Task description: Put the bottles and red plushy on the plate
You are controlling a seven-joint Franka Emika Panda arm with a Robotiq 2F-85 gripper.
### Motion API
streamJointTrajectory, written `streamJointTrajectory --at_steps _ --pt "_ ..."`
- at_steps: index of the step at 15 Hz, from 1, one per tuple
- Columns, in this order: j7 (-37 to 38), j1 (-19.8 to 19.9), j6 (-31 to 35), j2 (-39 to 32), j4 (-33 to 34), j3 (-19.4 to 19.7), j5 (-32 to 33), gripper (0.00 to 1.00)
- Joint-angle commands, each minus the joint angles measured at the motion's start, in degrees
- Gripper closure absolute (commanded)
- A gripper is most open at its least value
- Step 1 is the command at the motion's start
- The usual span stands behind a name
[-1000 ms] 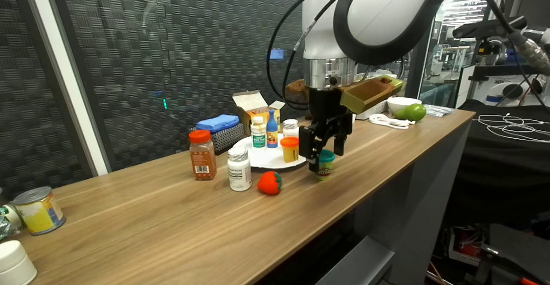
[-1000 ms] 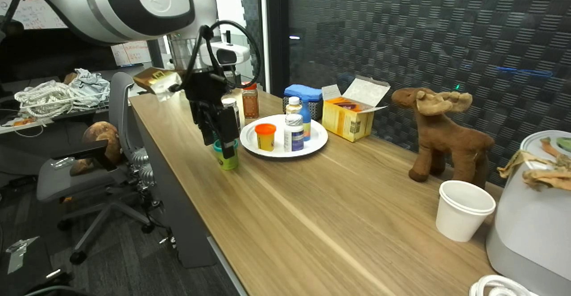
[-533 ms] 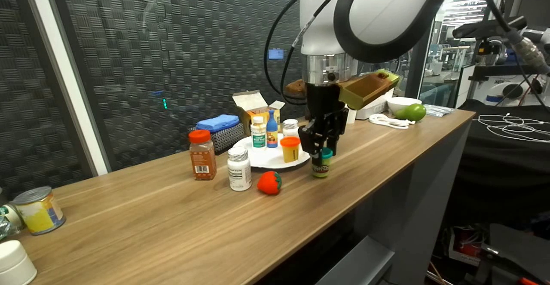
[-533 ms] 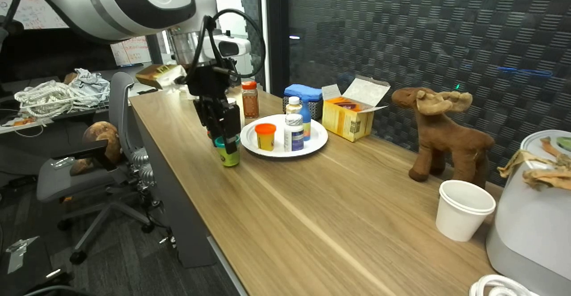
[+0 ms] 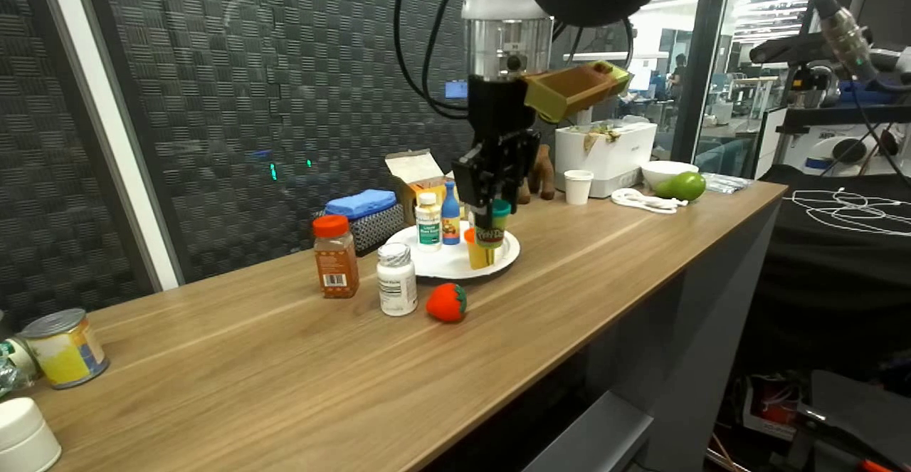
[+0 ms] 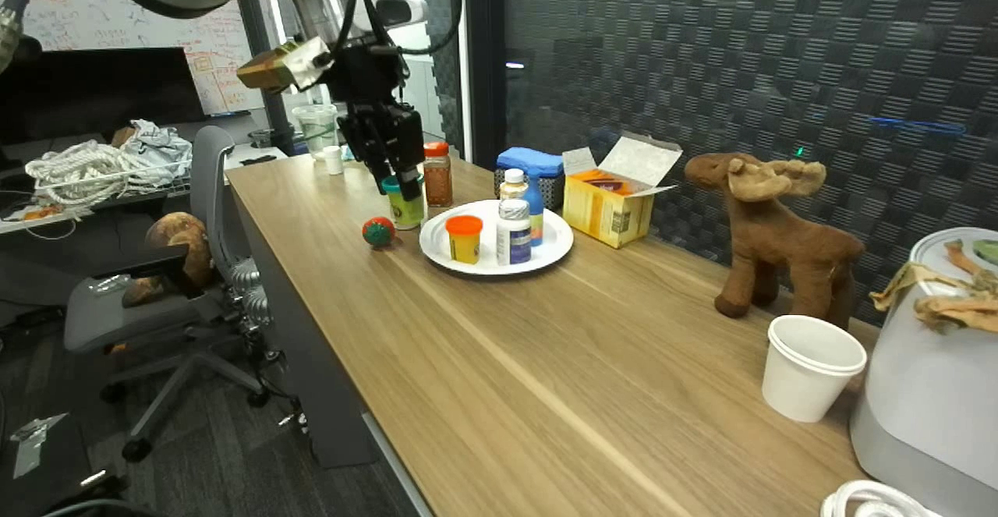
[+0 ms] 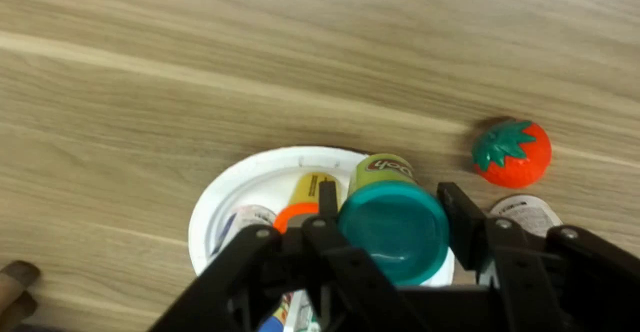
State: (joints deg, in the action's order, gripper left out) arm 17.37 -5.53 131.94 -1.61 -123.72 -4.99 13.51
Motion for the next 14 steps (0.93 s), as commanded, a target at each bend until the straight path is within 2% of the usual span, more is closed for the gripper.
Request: streamJointTrajectory --at_steps 1,7,14 --pt "-3.25 -0.41 0.12 -3.65 6.47 -0.25 0.04 0.72" --pt "-9.16 0.15 3.12 -12.14 13.85 0.69 -2.66 0.72" --pt "-12.80 0.38 2.35 -20.16 21.88 1.70 -4.11 0.72"
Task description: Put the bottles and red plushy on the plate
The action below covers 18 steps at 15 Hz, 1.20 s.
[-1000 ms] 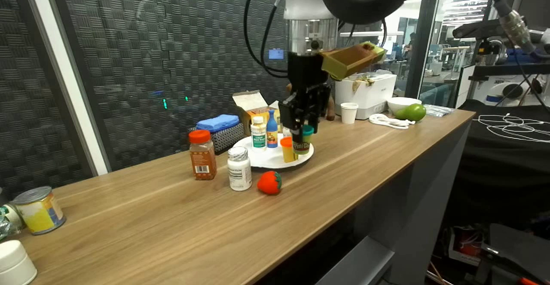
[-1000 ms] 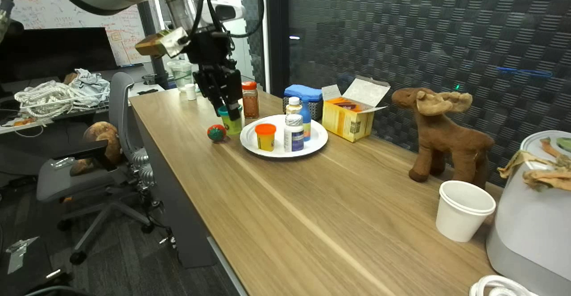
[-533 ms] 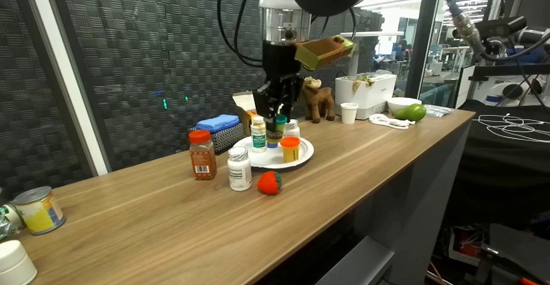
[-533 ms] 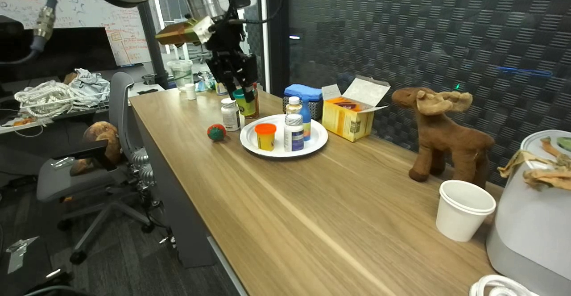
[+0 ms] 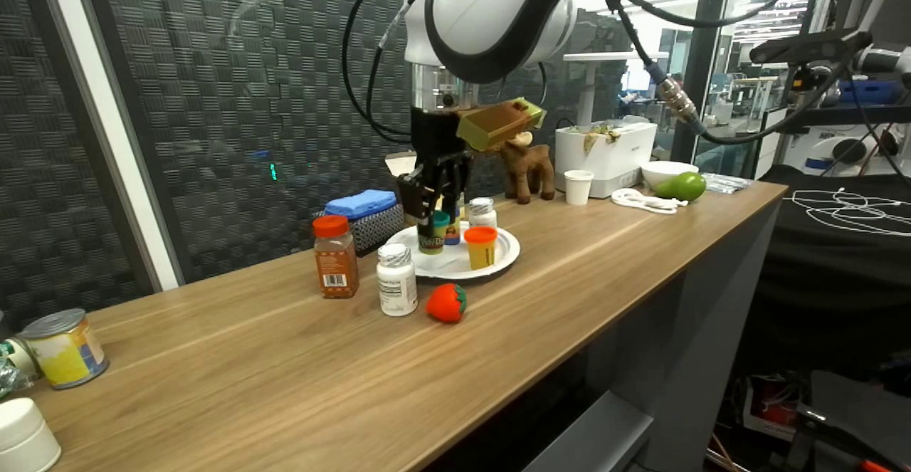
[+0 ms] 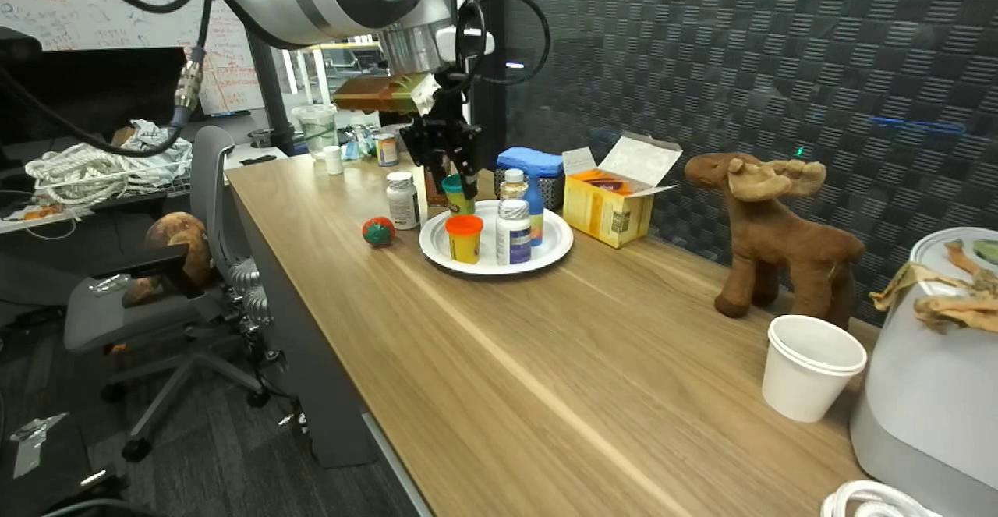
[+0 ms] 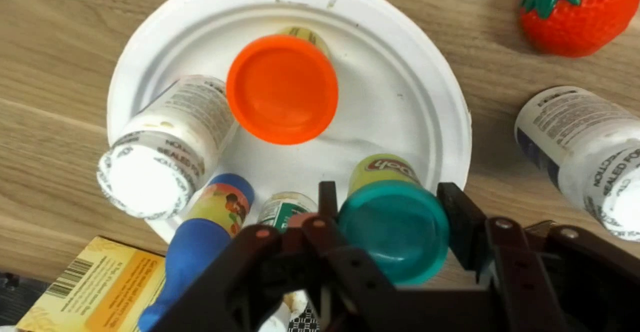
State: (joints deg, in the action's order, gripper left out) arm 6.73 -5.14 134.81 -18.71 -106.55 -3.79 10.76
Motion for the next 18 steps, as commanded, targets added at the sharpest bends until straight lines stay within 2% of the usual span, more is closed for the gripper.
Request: streamJointTrajectory --at_steps 1,9,10,11,14,18 --pt "-2.32 0.03 -0.72 -3.84 5.53 0.60 -1.56 0.72" --pt "-3.11 -0.02 -1.77 -9.08 10.28 0.98 -2.77 0.72" --pt "-3.06 0.03 -2.09 -9.43 10.82 0.73 -3.43 0.37" --pt "-3.32 0.00 -2.49 -9.56 11.26 0.58 -3.67 0.20" --pt "-2.04 -1.05 -2.50 -8.31 11.19 0.87 -3.09 0.01" --pt "1.43 -3.40 -1.67 -4.50 9.33 0.87 -2.30 0.00"
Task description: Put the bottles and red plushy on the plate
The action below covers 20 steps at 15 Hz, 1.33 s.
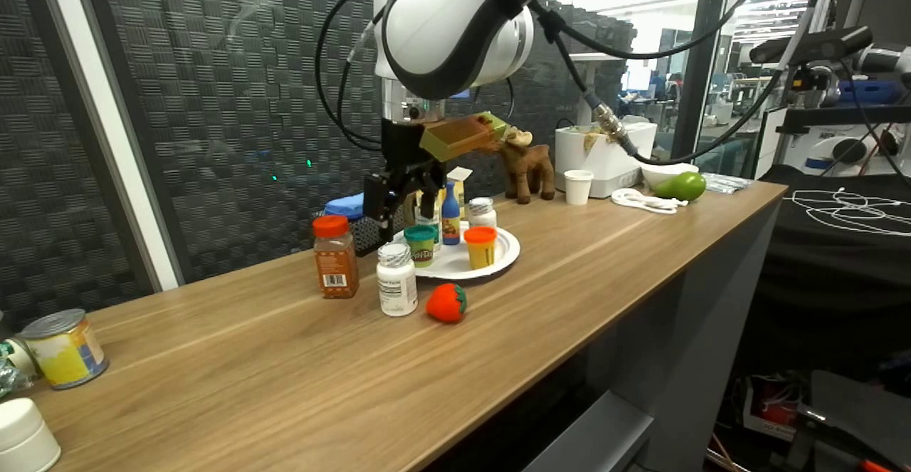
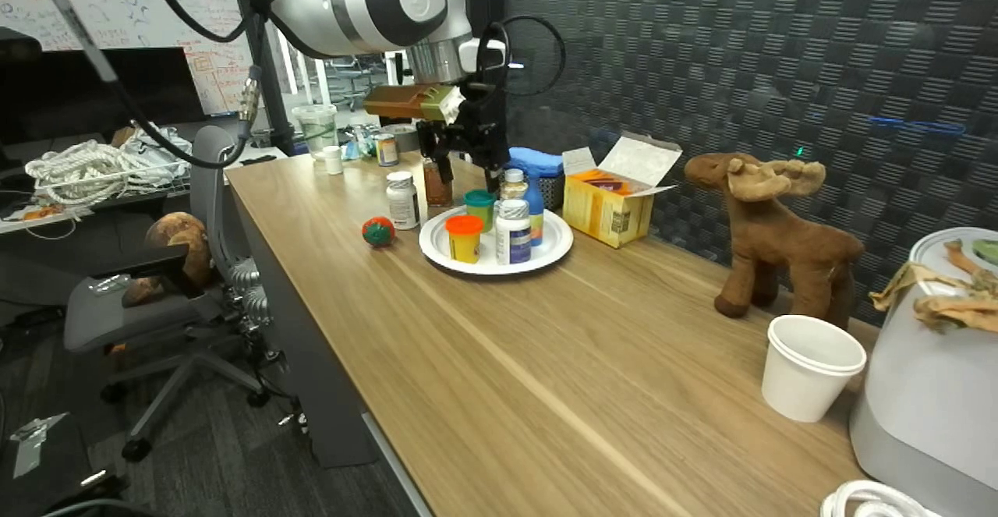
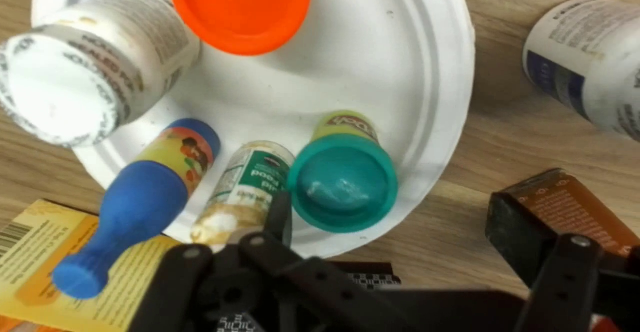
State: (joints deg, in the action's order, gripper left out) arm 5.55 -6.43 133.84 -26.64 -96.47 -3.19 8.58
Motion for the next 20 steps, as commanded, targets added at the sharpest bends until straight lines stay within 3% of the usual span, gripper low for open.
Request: streamJointTrajectory --at_steps 1,5,12,16,20 --pt "4.68 -3.38 -0.10 4.33 -1.06 0.92 1.47 0.00" --pt "10.96 -7.34 0.22 7.66 -1.15 1.31 6.37 0.00" --pt "4.09 -7.00 -0.96 4.63 2.86 -2.47 2.86 0.00" --pt "8.26 -8.18 -5.94 5.23 1.60 -0.39 5.08 0.00" --pt "10.59 -8.30 -11.88 7.86 -0.54 -0.84 4.11 0.00"
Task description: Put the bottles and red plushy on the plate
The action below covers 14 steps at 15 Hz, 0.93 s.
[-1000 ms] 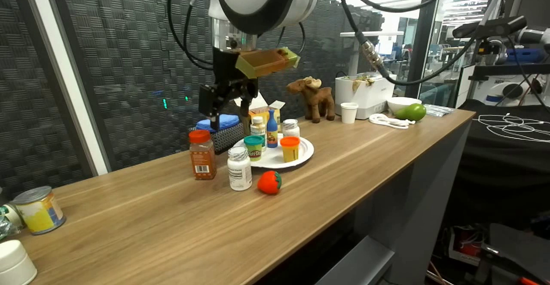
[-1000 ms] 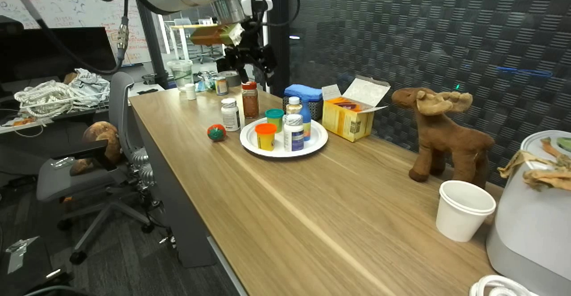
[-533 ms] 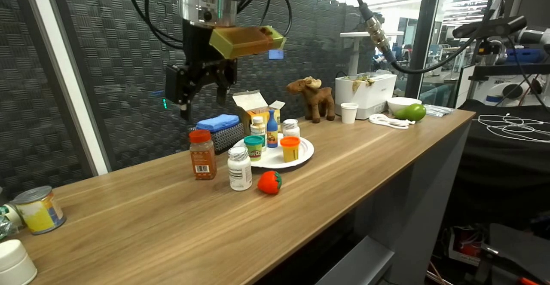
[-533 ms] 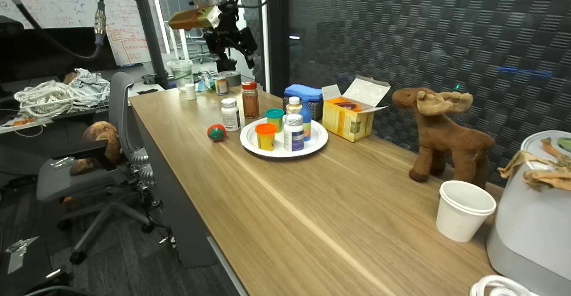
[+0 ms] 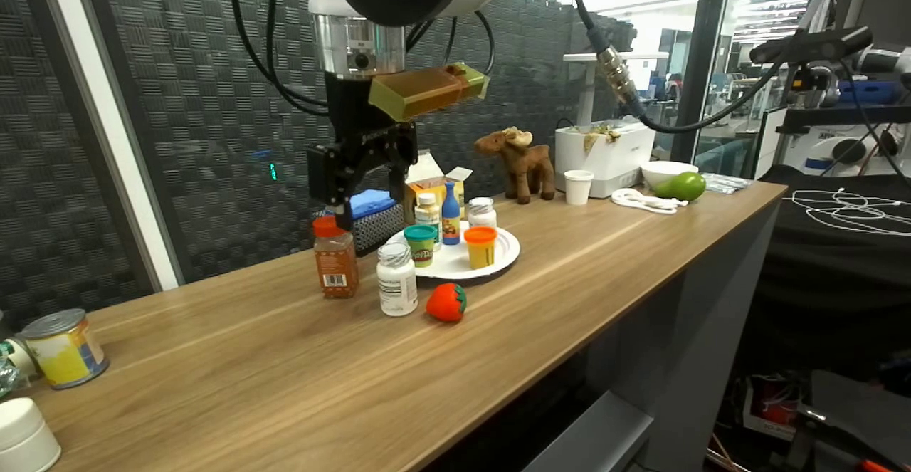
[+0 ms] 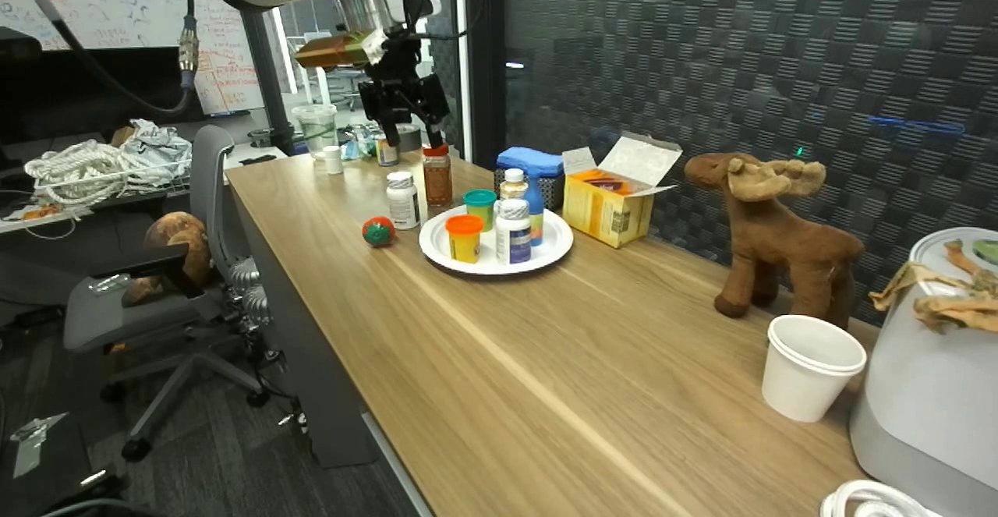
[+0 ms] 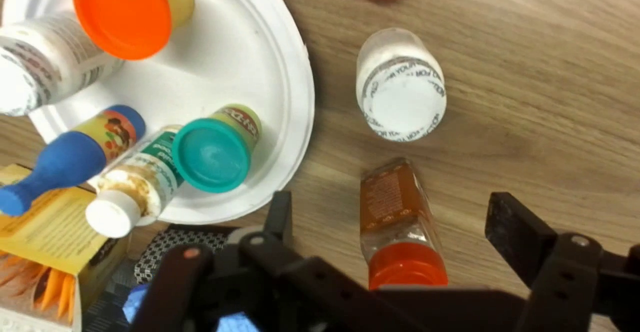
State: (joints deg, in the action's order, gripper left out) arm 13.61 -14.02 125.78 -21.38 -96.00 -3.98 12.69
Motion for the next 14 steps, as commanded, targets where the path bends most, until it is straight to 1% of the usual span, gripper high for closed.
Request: streamJointTrajectory --at_steps 1,4,6,14 --pt "3.04 -0.64 -4.67 3.06 -1.34 -0.31 -0.41 0.00" --pt "3.82 -0.31 -5.19 3.46 -2.22 -1.11 -1.75 0.00" --pt "3.31 0.18 -3.80 3.38 -3.71 -1.69 -3.23 0.00" --pt "3.14 0.42 -0.86 3.22 -8.20 -1.29 -2.99 0.00"
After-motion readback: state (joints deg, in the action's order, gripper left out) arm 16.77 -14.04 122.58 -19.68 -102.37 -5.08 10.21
